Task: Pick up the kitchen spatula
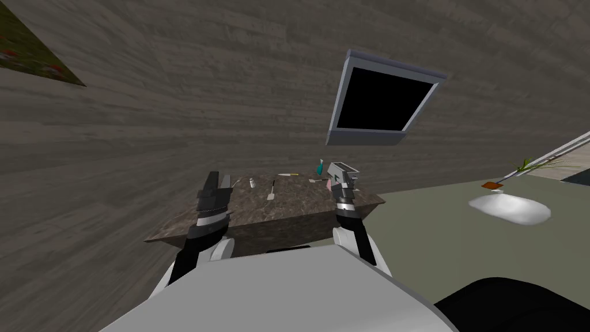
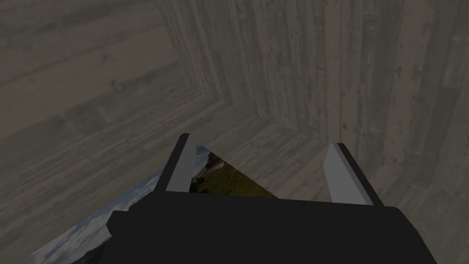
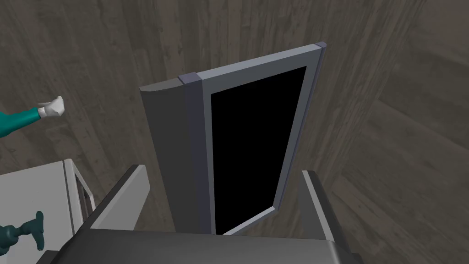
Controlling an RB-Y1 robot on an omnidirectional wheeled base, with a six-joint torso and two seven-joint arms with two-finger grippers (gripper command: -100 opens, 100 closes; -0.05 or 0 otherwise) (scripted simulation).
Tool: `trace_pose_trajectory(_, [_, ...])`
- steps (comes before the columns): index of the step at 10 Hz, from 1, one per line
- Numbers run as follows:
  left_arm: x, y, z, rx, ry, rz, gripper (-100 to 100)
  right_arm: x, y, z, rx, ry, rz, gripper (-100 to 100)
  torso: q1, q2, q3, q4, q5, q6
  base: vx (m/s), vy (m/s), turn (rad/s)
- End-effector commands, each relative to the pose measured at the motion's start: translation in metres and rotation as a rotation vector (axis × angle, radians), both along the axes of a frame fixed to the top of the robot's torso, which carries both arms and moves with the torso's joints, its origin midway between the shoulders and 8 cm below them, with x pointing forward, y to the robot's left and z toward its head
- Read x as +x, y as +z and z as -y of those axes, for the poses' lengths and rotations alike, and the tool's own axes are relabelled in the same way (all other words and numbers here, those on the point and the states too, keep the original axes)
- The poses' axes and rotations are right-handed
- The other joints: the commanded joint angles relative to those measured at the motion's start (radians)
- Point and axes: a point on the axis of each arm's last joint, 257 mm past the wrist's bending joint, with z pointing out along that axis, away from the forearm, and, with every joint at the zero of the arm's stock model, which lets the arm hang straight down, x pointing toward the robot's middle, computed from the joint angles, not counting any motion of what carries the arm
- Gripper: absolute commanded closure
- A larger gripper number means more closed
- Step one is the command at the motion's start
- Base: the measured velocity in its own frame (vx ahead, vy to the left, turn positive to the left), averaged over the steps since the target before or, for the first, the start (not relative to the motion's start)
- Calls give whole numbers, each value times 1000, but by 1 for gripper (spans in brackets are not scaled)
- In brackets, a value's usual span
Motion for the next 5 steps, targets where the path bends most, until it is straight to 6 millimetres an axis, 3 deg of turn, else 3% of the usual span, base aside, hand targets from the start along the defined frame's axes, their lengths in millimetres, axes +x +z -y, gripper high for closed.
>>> trace_pose_trajectory(1, [2,-15,3,6,-40,-41,-100,0,0,0,0,0,0,0,0,0,0,0,0,0,-104,52,117])
trace_pose_trajectory(5, [5,-77,-3,-35,-123,-201,-100,0,0,0,0,0,0,0,10,11,6,2,2,0,-150,138,63])
